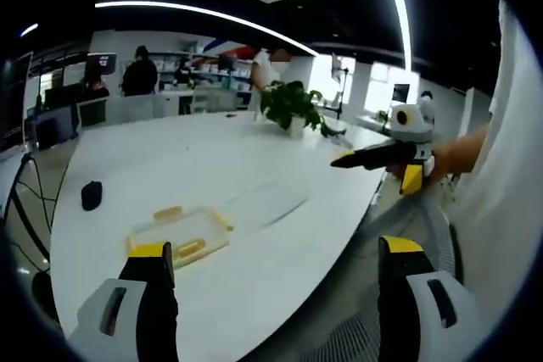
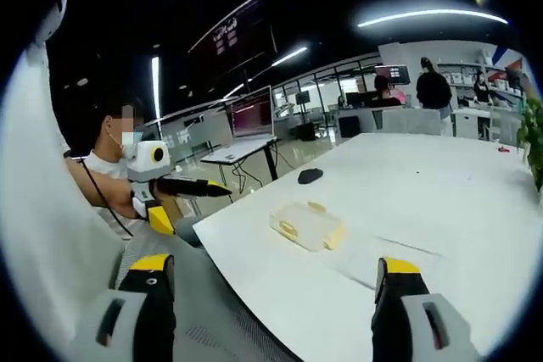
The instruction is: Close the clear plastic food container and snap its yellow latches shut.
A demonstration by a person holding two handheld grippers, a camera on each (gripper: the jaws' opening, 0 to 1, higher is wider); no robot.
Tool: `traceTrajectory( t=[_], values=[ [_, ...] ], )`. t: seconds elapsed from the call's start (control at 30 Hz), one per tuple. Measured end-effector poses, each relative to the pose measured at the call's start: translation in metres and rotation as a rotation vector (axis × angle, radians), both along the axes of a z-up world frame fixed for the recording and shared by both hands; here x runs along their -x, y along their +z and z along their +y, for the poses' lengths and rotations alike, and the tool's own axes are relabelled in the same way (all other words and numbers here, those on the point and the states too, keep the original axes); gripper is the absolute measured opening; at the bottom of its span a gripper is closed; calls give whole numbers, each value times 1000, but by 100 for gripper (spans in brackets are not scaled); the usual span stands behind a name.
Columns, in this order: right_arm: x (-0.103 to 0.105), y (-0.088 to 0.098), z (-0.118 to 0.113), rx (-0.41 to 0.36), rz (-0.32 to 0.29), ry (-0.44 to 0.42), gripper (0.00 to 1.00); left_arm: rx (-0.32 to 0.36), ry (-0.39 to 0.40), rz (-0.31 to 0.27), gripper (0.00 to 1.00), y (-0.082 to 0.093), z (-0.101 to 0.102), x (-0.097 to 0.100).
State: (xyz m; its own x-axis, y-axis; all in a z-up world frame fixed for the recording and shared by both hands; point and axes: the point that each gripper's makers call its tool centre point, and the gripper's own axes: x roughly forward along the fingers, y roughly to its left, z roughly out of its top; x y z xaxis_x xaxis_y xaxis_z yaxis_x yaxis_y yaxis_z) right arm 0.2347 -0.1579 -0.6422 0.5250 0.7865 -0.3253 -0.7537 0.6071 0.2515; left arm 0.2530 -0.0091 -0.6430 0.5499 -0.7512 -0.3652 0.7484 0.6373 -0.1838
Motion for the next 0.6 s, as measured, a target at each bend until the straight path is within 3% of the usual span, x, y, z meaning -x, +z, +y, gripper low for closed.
traceTrajectory(
  t=[0.17, 0.37, 0.53, 0.6],
  values=[
    [1, -6, 3, 47, 2, 11, 99, 11, -6, 11, 98, -4, 4, -3],
    [-7, -11, -10, 42, 28, -41, 99, 96, -3, 30, 99, 4, 4, -6],
    [-16, -2, -17, 12, 2, -81, 99, 37, -31, 21, 98, -9, 6, -5],
    [-18, -4, -14, 14, 15, -70, 99, 28, -16, 46, 96, -14, 9, -6]
  ],
)
